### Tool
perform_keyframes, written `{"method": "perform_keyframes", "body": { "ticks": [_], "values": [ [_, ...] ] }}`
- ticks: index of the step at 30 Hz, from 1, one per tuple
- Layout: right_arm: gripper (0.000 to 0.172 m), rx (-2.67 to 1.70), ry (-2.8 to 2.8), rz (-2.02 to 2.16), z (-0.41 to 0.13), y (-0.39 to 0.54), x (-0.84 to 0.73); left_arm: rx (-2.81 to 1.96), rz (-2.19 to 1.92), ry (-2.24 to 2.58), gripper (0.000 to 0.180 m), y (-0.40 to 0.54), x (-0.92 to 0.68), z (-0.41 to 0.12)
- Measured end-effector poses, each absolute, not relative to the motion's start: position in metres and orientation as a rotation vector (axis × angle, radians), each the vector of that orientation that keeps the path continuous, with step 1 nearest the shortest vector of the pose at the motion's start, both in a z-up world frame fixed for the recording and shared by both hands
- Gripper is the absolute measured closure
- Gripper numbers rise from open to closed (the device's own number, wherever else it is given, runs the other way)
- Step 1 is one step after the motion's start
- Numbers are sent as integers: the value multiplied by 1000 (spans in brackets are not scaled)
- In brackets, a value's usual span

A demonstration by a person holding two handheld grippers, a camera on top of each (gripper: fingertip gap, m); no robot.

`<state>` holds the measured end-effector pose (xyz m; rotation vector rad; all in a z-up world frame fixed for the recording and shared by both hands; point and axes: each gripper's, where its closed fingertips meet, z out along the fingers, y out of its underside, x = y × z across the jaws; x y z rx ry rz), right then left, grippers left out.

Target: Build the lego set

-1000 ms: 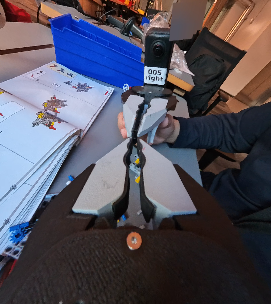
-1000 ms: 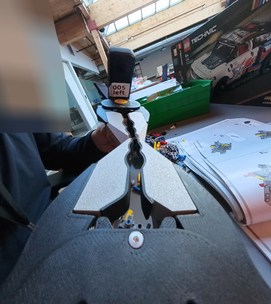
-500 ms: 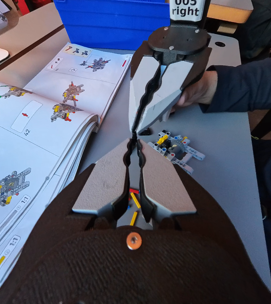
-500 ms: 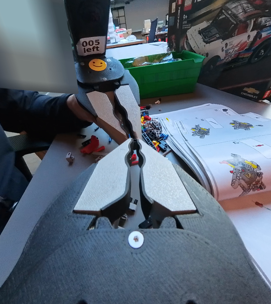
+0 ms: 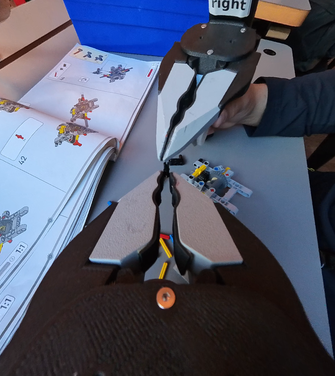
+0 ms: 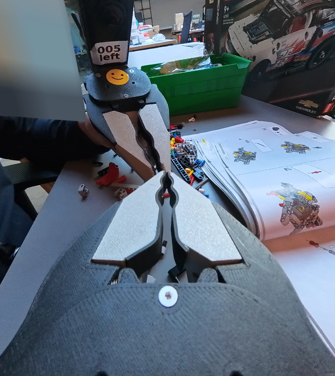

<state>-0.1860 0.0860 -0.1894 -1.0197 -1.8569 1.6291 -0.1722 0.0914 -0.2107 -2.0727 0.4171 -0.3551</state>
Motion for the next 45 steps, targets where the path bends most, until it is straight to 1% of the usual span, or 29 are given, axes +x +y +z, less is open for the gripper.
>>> {"method": "perform_keyframes", "body": {
  "ticks": [12,17,19,45],
  "values": [
    [172,-1050,-1785,1695,-181,96,-186,-2125,-346,394,178,91,-177,-219],
    [172,-1027,-1849,1665,-188,87,-185,-2144,-343,413,178,90,-174,-224],
    [167,-1022,-1872,1648,-191,85,-185,-2141,-343,415,178,90,-174,-223],
    [172,-1019,-1981,1585,-203,80,-181,-2139,-216,522,178,90,-170,-226]
  ]
}}
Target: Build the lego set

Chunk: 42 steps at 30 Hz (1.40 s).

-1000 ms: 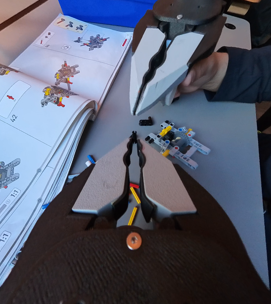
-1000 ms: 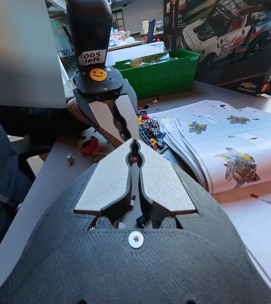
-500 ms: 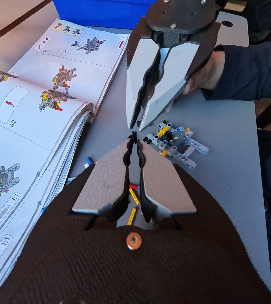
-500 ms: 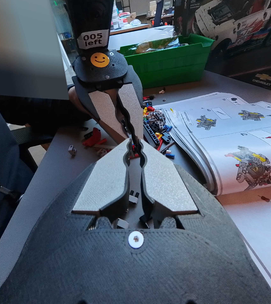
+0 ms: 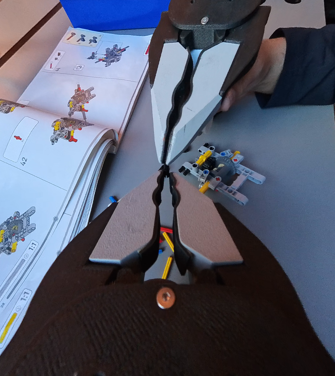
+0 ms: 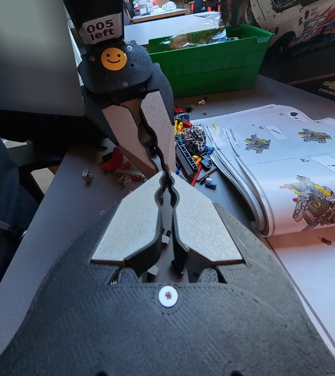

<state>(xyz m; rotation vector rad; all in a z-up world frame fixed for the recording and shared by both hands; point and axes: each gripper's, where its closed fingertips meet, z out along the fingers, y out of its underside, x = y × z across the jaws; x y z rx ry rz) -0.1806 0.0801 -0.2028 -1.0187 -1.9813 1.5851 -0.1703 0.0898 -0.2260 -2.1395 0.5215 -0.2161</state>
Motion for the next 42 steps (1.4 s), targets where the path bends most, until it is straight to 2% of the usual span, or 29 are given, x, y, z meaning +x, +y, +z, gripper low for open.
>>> {"method": "perform_keyframes", "body": {
  "ticks": [8,14,23,42],
  "values": [
    [167,-1022,-2014,1573,-207,79,-179,-2154,-194,531,178,89,-172,-229],
    [172,-1012,-2041,1538,-210,77,-180,-2169,-183,557,178,89,-169,-233],
    [167,-1001,-2060,1514,-213,79,-178,-2164,-177,562,178,88,-170,-231],
    [169,-985,-2099,1516,-214,73,-174,-2145,-160,607,178,88,-164,-231]
  ]
}}
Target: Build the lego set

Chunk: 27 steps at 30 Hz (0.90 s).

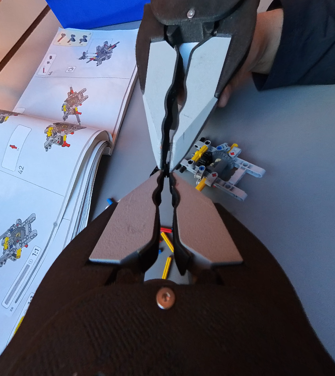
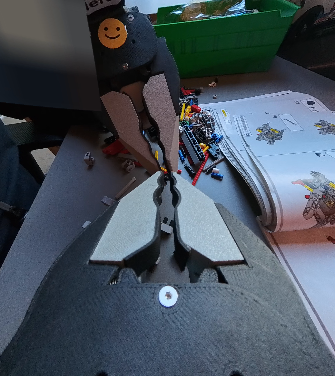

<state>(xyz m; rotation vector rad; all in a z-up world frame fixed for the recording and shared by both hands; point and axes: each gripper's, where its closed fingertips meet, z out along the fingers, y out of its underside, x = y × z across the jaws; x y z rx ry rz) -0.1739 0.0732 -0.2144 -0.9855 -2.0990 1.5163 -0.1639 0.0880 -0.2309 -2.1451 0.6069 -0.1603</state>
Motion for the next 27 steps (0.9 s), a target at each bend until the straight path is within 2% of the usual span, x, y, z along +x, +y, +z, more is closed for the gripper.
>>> {"method": "perform_keyframes", "body": {
  "ticks": [6,12,20,27],
  "values": [
    [170,-955,-2101,1460,-216,74,-175,-2141,-182,579,178,89,-164,-230],
    [170,-1182,-2077,1305,-231,110,-181,-2237,-189,505,173,89,-180,-244],
    [170,-1271,-2154,1226,-244,106,-179,-2316,-286,594,167,92,-174,-263],
    [170,-1301,-2201,1187,-258,108,-179,-2375,-275,648,174,102,-181,-271]
  ]
}}
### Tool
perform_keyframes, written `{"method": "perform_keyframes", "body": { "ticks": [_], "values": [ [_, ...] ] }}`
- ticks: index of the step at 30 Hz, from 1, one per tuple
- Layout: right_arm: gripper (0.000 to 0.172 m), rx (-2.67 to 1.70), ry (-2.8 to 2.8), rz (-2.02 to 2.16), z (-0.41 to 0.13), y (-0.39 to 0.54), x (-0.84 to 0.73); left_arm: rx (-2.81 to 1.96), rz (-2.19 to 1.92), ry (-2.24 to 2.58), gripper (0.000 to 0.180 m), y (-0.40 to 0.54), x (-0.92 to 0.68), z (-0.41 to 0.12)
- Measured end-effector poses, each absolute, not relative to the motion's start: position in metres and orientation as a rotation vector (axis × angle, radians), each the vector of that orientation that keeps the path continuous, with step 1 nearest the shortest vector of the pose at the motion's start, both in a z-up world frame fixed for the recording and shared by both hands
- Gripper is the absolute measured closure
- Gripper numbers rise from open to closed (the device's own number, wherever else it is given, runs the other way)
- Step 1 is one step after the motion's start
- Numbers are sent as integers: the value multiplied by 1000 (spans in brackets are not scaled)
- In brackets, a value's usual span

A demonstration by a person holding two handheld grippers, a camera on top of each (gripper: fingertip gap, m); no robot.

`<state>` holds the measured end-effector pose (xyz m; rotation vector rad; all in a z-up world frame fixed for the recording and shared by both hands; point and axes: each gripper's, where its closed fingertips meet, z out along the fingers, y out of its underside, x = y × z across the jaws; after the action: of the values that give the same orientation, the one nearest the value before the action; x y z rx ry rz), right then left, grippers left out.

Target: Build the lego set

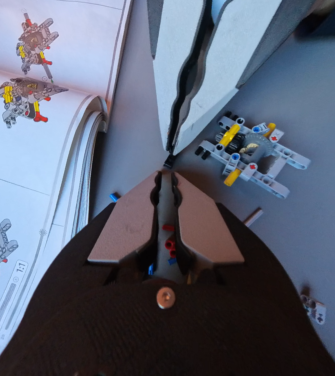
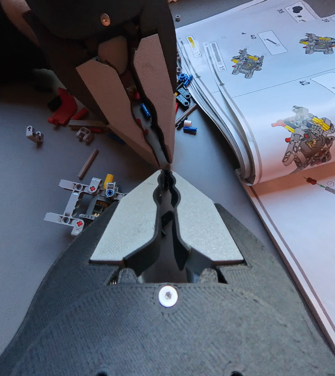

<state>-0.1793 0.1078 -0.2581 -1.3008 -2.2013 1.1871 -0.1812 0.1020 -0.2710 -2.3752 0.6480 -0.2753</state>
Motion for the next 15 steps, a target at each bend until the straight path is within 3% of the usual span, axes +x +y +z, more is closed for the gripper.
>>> {"method": "perform_keyframes", "body": {
  "ticks": [15],
  "values": [
    [170,-1250,-2216,1162,-257,111,-181,-2366,-353,799,173,112,-174,-272]
  ]
}}
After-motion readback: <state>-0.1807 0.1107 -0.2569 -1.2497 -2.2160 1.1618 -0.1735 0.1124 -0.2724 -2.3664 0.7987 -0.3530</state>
